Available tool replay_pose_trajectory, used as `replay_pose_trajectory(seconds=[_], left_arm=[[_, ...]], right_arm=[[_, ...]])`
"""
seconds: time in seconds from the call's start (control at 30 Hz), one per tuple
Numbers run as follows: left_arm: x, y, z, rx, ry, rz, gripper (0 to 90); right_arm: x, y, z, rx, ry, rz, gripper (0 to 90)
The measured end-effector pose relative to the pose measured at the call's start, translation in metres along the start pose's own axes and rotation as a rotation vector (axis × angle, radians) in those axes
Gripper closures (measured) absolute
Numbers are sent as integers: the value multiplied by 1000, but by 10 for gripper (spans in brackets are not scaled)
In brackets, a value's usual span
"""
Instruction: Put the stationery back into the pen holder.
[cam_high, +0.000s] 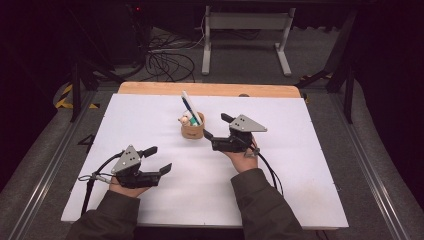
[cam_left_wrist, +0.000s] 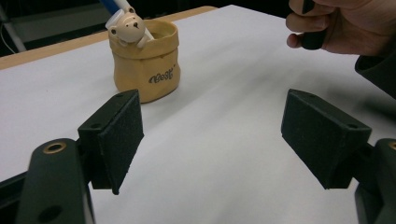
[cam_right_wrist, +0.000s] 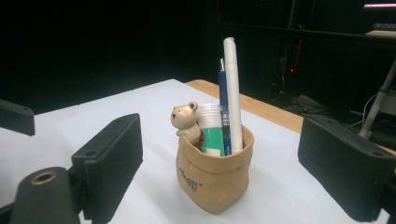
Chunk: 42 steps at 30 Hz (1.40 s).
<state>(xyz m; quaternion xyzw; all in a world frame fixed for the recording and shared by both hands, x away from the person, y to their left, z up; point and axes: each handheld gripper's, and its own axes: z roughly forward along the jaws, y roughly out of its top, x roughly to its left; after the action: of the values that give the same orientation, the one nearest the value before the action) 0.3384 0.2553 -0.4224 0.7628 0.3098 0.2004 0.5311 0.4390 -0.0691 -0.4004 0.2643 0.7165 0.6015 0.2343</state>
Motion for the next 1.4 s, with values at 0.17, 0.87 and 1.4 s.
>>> replay_pose_trajectory(seconds=[0.17, 0.87, 1.4], left_arm=[[1, 1, -1, -4, 5, 10, 209], [4, 1, -6, -23, 10, 5, 192], [6, 1, -12, -33, 14, 8, 187]], right_arm=[[2, -2, -11, -9, 1, -1, 134], [1, -14, -53, -18, -3, 34, 86], [-1, -22, -76, -5, -20, 33, 63]])
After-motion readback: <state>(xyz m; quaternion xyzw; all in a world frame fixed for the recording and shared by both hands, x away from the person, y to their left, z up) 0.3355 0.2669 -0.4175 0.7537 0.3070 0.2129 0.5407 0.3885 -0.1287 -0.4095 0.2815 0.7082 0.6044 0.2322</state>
